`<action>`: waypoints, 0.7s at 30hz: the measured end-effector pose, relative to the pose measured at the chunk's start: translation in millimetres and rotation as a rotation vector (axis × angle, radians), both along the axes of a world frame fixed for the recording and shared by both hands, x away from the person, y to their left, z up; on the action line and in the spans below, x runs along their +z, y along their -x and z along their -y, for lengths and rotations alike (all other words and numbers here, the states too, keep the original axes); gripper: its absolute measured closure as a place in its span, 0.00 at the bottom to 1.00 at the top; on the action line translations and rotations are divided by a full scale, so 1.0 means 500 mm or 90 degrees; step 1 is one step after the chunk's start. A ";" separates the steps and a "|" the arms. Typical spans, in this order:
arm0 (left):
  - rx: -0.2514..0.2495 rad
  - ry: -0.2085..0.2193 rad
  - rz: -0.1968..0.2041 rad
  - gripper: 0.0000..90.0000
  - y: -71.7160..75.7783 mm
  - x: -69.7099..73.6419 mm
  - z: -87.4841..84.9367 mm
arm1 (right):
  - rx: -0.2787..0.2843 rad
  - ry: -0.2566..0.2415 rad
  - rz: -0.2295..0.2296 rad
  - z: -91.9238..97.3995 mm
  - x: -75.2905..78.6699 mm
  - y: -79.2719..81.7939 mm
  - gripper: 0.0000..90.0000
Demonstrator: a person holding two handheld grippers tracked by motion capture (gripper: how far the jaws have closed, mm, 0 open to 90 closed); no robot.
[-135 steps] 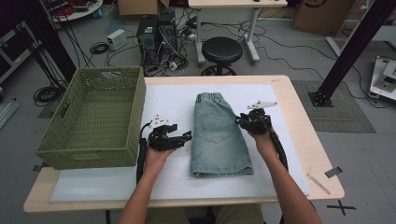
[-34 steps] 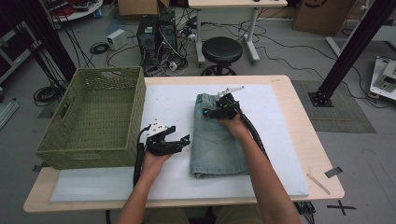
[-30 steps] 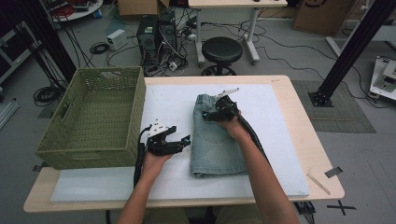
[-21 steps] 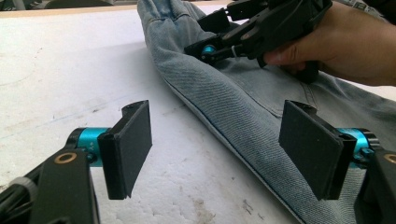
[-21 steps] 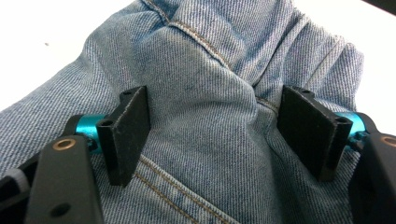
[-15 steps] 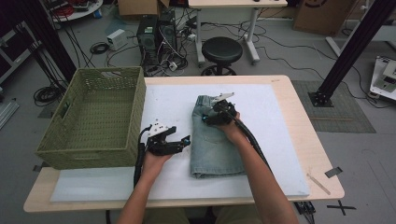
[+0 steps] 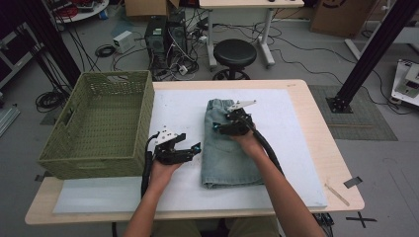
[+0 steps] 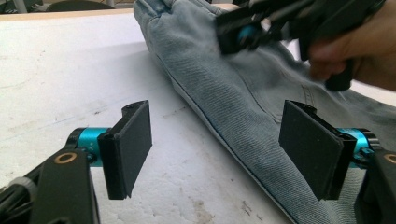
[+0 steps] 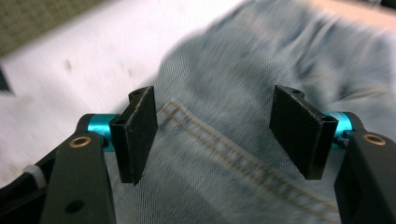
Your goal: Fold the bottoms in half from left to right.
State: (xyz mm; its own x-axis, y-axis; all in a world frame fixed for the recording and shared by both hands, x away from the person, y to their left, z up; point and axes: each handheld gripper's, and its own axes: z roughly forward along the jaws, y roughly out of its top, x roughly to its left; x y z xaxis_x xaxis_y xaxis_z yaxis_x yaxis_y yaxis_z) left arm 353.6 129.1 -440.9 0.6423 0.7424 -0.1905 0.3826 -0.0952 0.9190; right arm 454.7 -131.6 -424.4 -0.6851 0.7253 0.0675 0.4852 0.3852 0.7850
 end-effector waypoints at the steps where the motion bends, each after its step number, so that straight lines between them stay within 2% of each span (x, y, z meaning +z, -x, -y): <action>1: 0.001 0.000 -0.001 0.28 0.000 0.000 -0.001 | 0.000 0.011 -0.008 -0.006 -0.010 -0.003 0.36; 4: 0.001 0.000 -0.001 0.28 0.001 0.001 -0.002 | -0.006 0.026 -0.031 -0.010 -0.032 -0.013 0.36; 7: -0.001 -0.003 0.000 0.28 0.002 0.002 -0.002 | 0.001 0.062 -0.021 -0.013 -0.037 -0.014 0.37; 12: 0.001 -0.006 -0.003 0.28 0.003 0.001 -0.006 | 0.000 0.076 -0.021 -0.014 -0.037 -0.009 0.37; 14: 0.002 -0.004 -0.004 0.28 0.003 0.000 -0.008 | 0.000 0.050 -0.036 -0.006 -0.028 -0.007 0.37; 17: 0.004 -0.005 -0.003 0.28 0.003 -0.001 -0.011 | -0.008 -0.024 -0.039 0.024 -0.010 0.004 0.36; 18: 0.004 -0.004 -0.003 0.28 0.003 -0.001 -0.012 | -0.009 -0.031 -0.033 0.034 -0.005 0.009 0.36; 21: 0.005 -0.005 -0.004 0.28 0.004 -0.001 -0.013 | -0.014 -0.026 -0.023 0.060 0.006 0.023 0.37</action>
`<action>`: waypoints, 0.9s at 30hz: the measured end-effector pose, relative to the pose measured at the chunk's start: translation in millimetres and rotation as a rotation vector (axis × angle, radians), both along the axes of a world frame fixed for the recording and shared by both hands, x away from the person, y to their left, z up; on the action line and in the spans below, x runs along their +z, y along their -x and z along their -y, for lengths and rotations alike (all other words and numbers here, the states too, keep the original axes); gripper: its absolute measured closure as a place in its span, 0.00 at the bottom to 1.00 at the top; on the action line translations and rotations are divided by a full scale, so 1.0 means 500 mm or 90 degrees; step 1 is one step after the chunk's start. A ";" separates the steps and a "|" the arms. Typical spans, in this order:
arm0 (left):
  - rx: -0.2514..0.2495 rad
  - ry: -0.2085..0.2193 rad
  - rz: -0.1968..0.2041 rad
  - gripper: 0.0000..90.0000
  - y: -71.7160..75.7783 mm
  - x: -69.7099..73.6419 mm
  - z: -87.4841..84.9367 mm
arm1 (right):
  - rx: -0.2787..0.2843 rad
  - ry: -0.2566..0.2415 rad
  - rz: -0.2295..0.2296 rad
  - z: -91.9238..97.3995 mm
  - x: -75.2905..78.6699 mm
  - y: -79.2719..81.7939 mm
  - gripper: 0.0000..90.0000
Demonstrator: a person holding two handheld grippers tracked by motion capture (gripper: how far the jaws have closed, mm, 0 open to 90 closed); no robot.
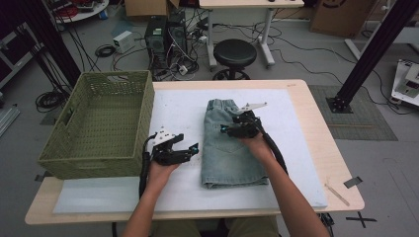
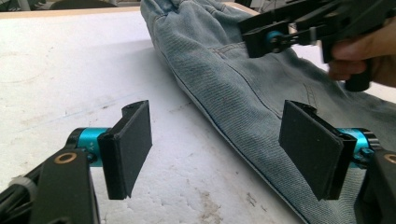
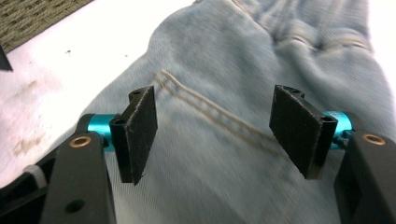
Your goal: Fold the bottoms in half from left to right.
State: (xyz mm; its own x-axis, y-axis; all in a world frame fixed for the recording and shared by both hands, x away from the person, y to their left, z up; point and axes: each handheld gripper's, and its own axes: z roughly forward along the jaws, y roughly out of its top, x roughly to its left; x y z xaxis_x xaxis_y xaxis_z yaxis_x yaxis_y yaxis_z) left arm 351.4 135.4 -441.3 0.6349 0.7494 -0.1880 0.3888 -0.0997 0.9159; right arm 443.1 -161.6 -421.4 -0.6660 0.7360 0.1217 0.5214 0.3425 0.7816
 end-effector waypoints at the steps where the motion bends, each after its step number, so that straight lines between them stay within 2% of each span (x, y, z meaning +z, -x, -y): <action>1: 0.000 -0.001 0.000 0.28 0.000 0.000 0.000 | -0.002 0.008 -0.001 0.006 0.000 0.003 0.38; 7: 0.002 -0.003 -0.001 0.28 0.001 -0.001 -0.001 | -0.001 0.074 -0.023 0.002 -0.023 0.003 0.40; 10: 0.002 0.000 -0.001 0.28 0.000 -0.002 -0.001 | 0.007 0.120 -0.002 -0.013 -0.034 0.004 0.40; 13: 0.002 -0.001 -0.002 0.28 0.000 -0.003 0.000 | 0.009 0.144 0.014 -0.020 -0.036 0.008 0.40; 15: 0.001 -0.001 -0.002 0.28 0.000 -0.003 0.000 | 0.006 0.135 0.008 -0.019 -0.034 0.009 0.39; 16: 0.001 -0.001 -0.002 0.28 0.000 -0.003 -0.001 | 0.004 0.118 -0.003 -0.016 -0.030 0.009 0.38; 17: 0.003 0.002 -0.002 0.28 0.000 -0.002 -0.002 | 0.000 0.086 -0.016 -0.011 -0.025 0.009 0.37; 19: 0.004 0.002 -0.002 0.28 0.000 -0.002 -0.004 | 0.015 0.012 -0.028 -0.002 -0.014 0.013 0.41; 20: 0.005 0.003 -0.002 0.28 0.000 -0.002 -0.005 | 0.021 0.003 -0.021 -0.003 -0.009 0.017 0.41; 22: 0.006 0.002 -0.002 0.28 0.001 -0.002 -0.006 | 0.044 0.016 -0.015 -0.014 -0.008 0.022 0.41; 23: 0.007 0.002 -0.002 0.28 0.002 -0.003 -0.008 | 0.054 0.028 -0.026 -0.023 -0.014 0.024 0.41; 25: 0.007 0.001 -0.002 0.28 0.004 -0.003 -0.010 | 0.064 0.054 -0.034 -0.033 -0.025 0.026 0.41; 27: 0.008 -0.001 -0.002 0.28 0.005 -0.003 -0.013 | 0.064 0.083 -0.028 -0.040 -0.036 0.027 0.42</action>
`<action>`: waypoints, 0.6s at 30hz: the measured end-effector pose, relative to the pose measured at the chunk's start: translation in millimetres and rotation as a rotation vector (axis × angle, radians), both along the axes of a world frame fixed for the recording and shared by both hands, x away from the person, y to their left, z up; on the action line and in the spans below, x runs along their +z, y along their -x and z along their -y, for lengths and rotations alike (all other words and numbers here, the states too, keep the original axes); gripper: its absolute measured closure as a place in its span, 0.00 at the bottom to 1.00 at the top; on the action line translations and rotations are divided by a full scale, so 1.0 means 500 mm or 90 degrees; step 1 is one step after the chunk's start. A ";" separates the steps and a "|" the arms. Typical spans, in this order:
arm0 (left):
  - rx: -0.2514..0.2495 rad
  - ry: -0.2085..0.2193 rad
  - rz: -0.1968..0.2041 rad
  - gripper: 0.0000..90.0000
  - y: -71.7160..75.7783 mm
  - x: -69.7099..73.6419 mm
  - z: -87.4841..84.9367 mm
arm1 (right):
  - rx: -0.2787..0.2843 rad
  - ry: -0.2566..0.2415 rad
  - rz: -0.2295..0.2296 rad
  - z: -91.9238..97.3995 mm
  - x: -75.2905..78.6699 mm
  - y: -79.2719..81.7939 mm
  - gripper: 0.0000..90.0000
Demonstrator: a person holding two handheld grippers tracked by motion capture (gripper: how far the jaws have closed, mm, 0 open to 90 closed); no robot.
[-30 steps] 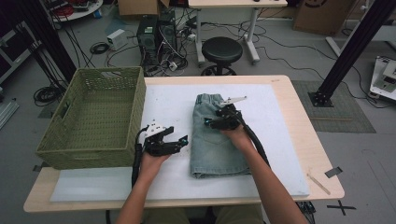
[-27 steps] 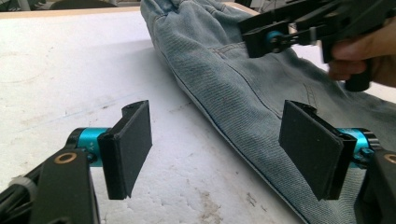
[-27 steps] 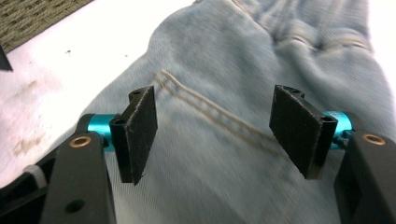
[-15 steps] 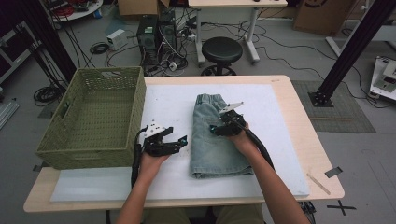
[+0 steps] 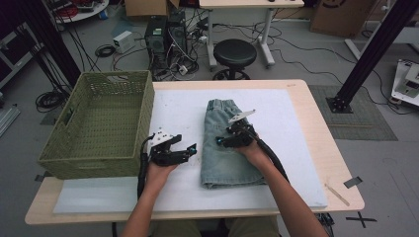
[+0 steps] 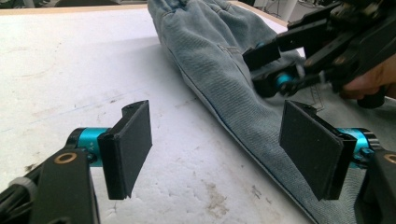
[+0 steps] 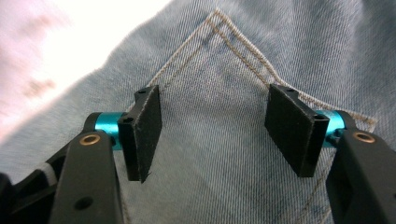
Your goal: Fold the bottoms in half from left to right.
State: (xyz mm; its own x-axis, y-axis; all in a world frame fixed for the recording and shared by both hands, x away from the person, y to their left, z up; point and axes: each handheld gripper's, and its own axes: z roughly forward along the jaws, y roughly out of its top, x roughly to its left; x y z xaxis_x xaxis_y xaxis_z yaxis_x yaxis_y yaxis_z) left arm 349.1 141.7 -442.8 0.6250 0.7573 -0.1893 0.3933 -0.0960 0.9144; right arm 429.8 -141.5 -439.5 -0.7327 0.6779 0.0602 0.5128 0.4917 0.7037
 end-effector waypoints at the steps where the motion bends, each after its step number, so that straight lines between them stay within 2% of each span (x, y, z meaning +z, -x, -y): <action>1: 0.001 0.000 -0.001 0.28 0.001 0.000 -0.001 | 0.001 0.007 0.007 -0.002 -0.001 0.001 0.42; 5: 0.003 0.000 -0.001 0.28 0.001 0.000 -0.005 | 0.005 0.012 0.014 0.001 0.003 0.005 0.43; 9: 0.006 -0.001 -0.004 0.28 0.002 -0.002 -0.008 | 0.009 -0.045 0.010 0.024 0.015 0.028 0.54; 12: 0.006 -0.003 -0.005 0.28 0.001 -0.003 -0.009 | 0.024 -0.035 0.014 0.028 0.015 0.041 0.58; 13: 0.006 -0.002 -0.003 0.28 0.002 -0.002 -0.008 | 0.042 -0.021 0.005 0.027 0.006 0.048 0.68; 15: 0.007 0.000 -0.003 0.28 0.003 -0.001 -0.008 | 0.044 -0.003 0.008 0.022 -0.001 0.050 0.68; 18: 0.006 -0.001 -0.002 0.28 0.003 0.000 -0.009 | 0.048 -0.009 0.003 0.018 0.001 0.053 0.57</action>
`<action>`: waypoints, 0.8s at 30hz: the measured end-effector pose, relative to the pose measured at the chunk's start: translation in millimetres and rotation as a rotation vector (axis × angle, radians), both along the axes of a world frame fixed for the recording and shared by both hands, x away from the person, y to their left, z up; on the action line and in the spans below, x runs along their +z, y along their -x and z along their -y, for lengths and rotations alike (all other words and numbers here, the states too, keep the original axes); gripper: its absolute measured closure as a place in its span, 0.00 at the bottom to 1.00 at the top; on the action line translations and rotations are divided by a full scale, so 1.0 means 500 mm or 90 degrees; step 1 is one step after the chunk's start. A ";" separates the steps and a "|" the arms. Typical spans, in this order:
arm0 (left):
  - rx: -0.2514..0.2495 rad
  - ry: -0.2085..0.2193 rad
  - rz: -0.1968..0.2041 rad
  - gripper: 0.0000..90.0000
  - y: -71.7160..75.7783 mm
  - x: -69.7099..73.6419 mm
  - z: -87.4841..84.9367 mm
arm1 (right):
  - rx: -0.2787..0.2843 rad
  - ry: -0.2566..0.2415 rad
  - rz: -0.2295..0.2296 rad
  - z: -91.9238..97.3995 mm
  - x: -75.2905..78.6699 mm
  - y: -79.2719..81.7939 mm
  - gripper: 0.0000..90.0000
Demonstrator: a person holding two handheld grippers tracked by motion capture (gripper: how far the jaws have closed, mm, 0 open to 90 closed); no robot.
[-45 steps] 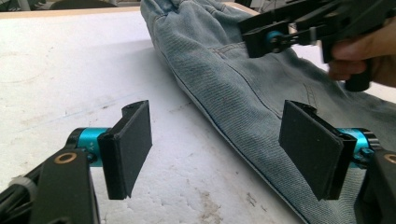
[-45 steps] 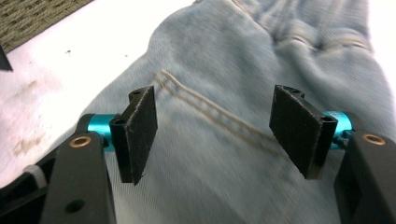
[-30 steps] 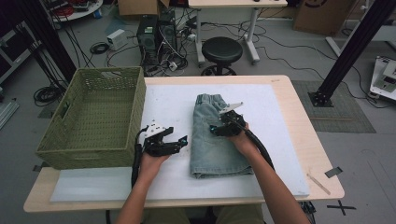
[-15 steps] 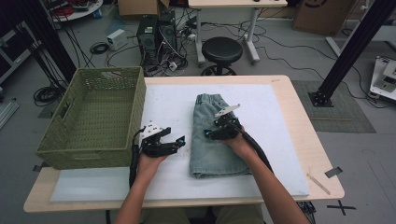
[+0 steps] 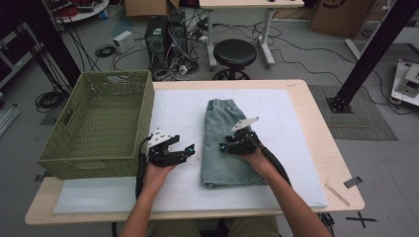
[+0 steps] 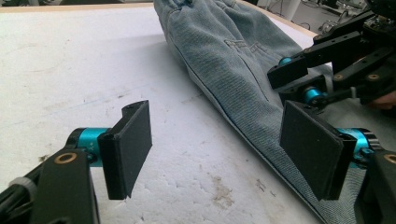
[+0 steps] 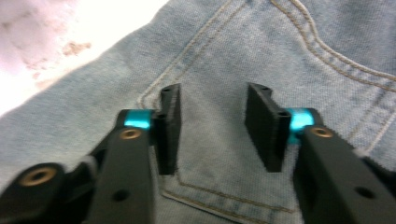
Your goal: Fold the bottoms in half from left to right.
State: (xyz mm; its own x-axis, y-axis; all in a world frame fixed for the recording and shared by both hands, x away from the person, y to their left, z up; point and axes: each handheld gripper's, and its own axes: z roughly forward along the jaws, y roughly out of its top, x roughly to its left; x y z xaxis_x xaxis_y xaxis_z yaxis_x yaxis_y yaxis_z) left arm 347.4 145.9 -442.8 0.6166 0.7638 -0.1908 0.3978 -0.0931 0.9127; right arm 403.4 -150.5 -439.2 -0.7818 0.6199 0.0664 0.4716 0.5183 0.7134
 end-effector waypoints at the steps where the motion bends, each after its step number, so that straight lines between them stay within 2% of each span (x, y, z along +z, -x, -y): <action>1: 0.001 0.001 0.000 0.28 0.000 0.000 0.000 | 0.001 -0.008 -0.002 0.000 0.003 0.003 0.54; 4: 0.001 0.000 -0.001 0.28 -0.002 -0.001 0.000 | 0.024 -0.033 0.003 -0.008 0.014 0.019 0.50; 7: 0.001 0.001 0.001 0.28 -0.002 0.001 0.001 | 0.064 -0.031 0.001 -0.029 0.016 0.037 0.50; 9: 0.004 0.004 0.001 0.28 -0.002 0.002 0.000 | 0.080 -0.003 0.000 -0.043 0.007 0.046 0.48; 11: 0.004 0.005 0.000 0.28 -0.002 0.003 0.000 | 0.083 0.021 0.004 -0.051 -0.004 0.051 0.46; 15: 0.002 0.003 0.001 0.28 -0.003 0.003 0.001 | 0.084 0.010 0.009 -0.046 0.001 0.060 0.45; 18: 0.005 0.005 -0.003 0.28 -0.004 0.001 0.001 | 0.105 -0.021 0.004 -0.038 0.010 0.079 0.46; 20: 0.005 0.004 -0.003 0.28 -0.005 0.001 0.001 | 0.120 -0.019 -0.005 -0.040 0.006 0.094 0.47; 22: 0.007 0.004 -0.002 0.28 -0.004 0.001 0.001 | 0.135 -0.003 -0.015 -0.046 -0.002 0.105 0.46; 24: 0.007 0.002 -0.001 0.28 -0.004 0.002 0.001 | 0.146 0.024 -0.005 -0.054 -0.009 0.112 0.46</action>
